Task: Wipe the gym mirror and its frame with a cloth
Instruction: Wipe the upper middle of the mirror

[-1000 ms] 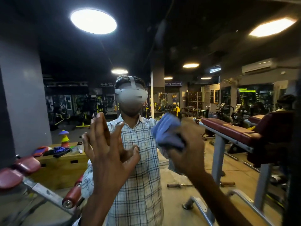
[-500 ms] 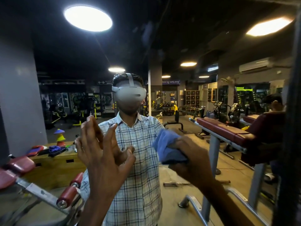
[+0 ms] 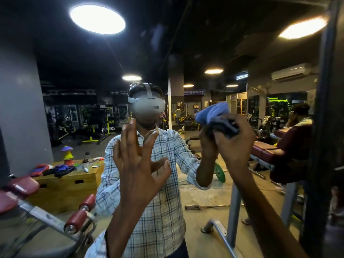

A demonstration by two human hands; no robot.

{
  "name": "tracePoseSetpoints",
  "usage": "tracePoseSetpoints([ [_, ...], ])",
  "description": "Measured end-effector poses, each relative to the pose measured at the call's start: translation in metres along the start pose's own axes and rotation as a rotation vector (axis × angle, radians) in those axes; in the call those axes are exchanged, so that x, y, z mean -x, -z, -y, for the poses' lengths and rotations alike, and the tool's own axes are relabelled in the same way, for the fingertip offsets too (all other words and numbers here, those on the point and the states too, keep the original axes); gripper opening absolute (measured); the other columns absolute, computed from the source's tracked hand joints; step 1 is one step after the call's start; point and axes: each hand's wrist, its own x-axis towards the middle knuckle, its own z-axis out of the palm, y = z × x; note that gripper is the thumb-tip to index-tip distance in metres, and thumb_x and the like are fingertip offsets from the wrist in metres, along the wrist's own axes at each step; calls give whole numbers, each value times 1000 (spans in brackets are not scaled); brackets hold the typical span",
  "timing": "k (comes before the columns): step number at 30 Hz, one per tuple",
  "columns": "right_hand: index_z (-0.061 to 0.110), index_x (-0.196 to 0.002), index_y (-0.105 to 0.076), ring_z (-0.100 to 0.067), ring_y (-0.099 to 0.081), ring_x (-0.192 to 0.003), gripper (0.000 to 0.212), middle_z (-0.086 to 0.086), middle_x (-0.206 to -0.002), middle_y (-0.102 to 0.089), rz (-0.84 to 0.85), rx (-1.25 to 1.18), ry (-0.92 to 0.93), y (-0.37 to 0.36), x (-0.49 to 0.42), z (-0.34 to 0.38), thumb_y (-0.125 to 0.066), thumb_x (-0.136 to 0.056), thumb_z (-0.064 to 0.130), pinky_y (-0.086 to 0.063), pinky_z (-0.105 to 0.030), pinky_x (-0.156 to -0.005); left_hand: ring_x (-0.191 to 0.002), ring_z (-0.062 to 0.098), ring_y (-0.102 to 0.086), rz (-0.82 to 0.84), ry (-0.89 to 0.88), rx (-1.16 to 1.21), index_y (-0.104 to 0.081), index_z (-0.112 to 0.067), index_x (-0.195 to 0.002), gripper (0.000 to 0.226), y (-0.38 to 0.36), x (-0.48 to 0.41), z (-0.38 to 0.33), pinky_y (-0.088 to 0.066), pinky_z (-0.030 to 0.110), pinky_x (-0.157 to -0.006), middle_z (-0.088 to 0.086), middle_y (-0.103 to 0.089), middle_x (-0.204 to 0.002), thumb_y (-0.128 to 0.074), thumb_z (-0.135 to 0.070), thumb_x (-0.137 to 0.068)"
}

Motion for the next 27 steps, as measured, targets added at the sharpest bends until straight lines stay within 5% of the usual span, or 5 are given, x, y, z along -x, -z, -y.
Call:
tracePoseSetpoints([
  [7, 24, -110, -59, -3, -51, -86, 42, 10, -105, -56, 490, 140, 433, -7, -8, 3, -80, -74, 15, -47, -16, -75, -160, 34, -6, -13, 47, -22, -56, -24, -147, 74, -8, 0, -15, -4, 51, -128, 16, -10, -172, -74, -49, -80],
  [13, 14, -109, -64, 2, -53, -91, 35, 5, -112, -59, -48, -3, 48, -12, -72, 10, -77, -77, 8, -53, -17, -82, -160, 33, -5, -21, 67, -33, -56, -21, -146, 77, -13, -1, -21, -9, 57, -126, 16, -9, -172, -75, -48, -77],
  [18, 21, -112, -62, -4, -52, -94, 40, 9, -108, -56, 482, 178, 535, -15, -76, 13, -81, -78, 17, -49, -18, -81, -160, 30, -3, -9, 28, -60, -56, -23, -147, 76, -20, -4, -27, -9, 58, -126, 12, -6, -173, -76, -46, -77],
  [23, 15, -113, -65, 2, -56, -97, 35, 4, -117, -61, -97, -43, 58, 14, -123, -4, -76, -82, 4, -51, -10, -86, -160, 29, -1, 0, 25, -53, -56, -23, -146, 73, -30, -7, -41, -10, 61, -125, 10, -5, -173, -74, -43, -79],
  [27, 15, -111, -65, -7, -53, -96, 37, 2, -109, -59, 415, 130, 433, 17, -94, -19, -79, -78, 8, -45, -13, -83, -160, 30, -3, -10, 5, -39, -56, -24, -147, 73, -38, -11, -56, -7, 56, -127, 11, -7, -173, -75, -43, -79],
])
